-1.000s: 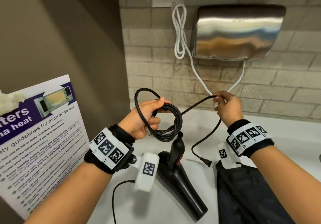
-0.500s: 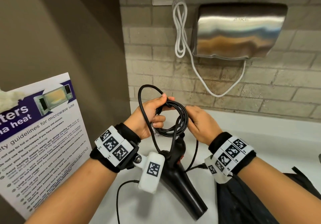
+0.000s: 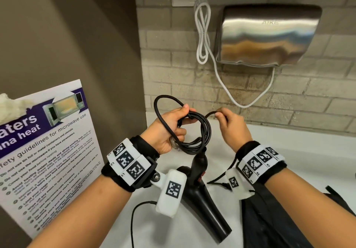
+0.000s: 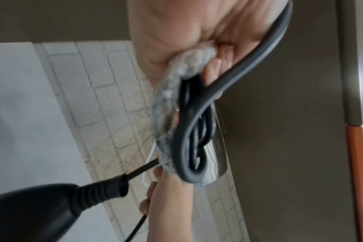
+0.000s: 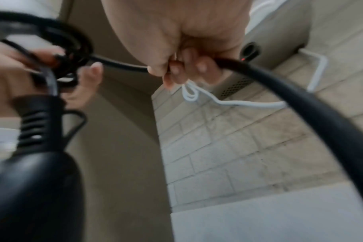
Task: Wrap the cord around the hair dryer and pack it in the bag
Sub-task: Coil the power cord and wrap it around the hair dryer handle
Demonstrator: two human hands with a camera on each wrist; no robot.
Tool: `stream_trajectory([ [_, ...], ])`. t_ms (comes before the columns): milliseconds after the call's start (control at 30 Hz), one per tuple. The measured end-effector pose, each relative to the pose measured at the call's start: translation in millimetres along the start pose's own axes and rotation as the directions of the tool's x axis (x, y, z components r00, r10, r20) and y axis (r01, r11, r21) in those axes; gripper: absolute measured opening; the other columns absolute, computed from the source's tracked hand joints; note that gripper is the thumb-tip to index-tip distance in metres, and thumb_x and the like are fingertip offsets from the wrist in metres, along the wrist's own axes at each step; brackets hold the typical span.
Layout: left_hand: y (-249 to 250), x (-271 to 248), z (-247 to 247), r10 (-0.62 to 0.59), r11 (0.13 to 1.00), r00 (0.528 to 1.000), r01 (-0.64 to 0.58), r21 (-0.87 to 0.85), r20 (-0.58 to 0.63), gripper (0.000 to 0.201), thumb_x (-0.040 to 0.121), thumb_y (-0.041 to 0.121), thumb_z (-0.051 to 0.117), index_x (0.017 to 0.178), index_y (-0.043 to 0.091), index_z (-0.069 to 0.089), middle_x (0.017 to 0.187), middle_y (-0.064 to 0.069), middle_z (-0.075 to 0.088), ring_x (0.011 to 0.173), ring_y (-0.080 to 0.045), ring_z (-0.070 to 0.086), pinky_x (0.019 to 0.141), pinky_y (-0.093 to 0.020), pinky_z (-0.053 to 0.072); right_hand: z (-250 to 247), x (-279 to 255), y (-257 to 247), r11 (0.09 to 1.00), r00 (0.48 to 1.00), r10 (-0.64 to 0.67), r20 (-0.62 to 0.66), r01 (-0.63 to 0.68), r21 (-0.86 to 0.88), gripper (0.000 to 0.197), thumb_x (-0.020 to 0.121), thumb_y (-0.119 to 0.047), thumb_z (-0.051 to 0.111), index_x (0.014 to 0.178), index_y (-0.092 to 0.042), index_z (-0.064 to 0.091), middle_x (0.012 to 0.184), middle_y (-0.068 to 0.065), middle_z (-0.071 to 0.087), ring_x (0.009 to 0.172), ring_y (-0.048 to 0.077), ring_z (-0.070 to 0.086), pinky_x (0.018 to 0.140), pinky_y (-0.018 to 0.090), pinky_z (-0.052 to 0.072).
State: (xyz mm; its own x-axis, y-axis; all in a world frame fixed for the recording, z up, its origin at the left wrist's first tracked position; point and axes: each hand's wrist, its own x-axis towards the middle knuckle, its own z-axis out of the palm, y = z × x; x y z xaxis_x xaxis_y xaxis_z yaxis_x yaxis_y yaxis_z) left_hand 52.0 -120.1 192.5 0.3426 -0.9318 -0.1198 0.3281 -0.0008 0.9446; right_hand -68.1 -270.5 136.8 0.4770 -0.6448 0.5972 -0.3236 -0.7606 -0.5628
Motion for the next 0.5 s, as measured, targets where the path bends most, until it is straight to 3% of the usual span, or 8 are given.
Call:
stream_trajectory([
  [100,2.8,2.7,-3.7,-0.007,1.000,0.999,0.007,-0.010,-0.047,0.028,0.096,0.032,0.042,0.084,0.013,0.058,0.067,-0.003,0.062,0.026,-0.001,0.020,0.029,-0.012,0.017,-4.1,1.8,8.6,0.985,0.996,0.087,0.010,-0.084,-0.151,0.026,0.096,-0.034,0.038,0.092,-0.016,0.057,0.077,0.014,0.063,0.074,0.034,0.059,0.064,0.038,0.047],
  [267,-0.7,5.2,-5.7,-0.077,0.996,0.996,0.075,-0.040,-0.050,0.027,0.095,0.034,0.044,0.081,0.013,0.054,0.060,0.000,0.064,0.025,-0.002,0.022,0.025,-0.011,0.018,-11.4,9.6,14.6,0.963,0.982,0.186,-0.014,-0.185,-0.197,0.029,0.098,-0.032,0.034,0.097,-0.013,0.055,0.085,0.019,0.063,0.081,0.037,0.058,0.066,0.037,0.044],
  [400,-1.4,-3.4,-5.4,-0.109,0.994,0.994,0.109,-0.033,-0.013,0.030,0.095,0.033,0.044,0.084,0.008,0.057,0.073,-0.006,0.065,0.025,-0.001,0.020,0.024,-0.011,0.018,-24.9,20.2,48.0,0.914,0.934,0.356,0.038,-0.340,-0.219,0.031,0.099,-0.023,0.033,0.108,-0.003,0.055,0.108,0.028,0.060,0.100,0.041,0.056,0.077,0.037,0.042],
  [500,-1.0,-7.4,-11.2,-0.087,0.996,0.996,0.086,-0.027,-0.024,0.030,0.094,0.034,0.045,0.089,0.008,0.060,0.084,-0.008,0.065,0.026,-0.001,0.021,0.026,-0.011,0.019,-34.6,14.0,75.3,0.849,0.896,0.442,0.043,-0.403,-0.341,0.025,0.098,-0.026,0.034,0.087,-0.011,0.050,0.098,0.027,0.060,0.091,0.041,0.057,0.069,0.035,0.039],
])
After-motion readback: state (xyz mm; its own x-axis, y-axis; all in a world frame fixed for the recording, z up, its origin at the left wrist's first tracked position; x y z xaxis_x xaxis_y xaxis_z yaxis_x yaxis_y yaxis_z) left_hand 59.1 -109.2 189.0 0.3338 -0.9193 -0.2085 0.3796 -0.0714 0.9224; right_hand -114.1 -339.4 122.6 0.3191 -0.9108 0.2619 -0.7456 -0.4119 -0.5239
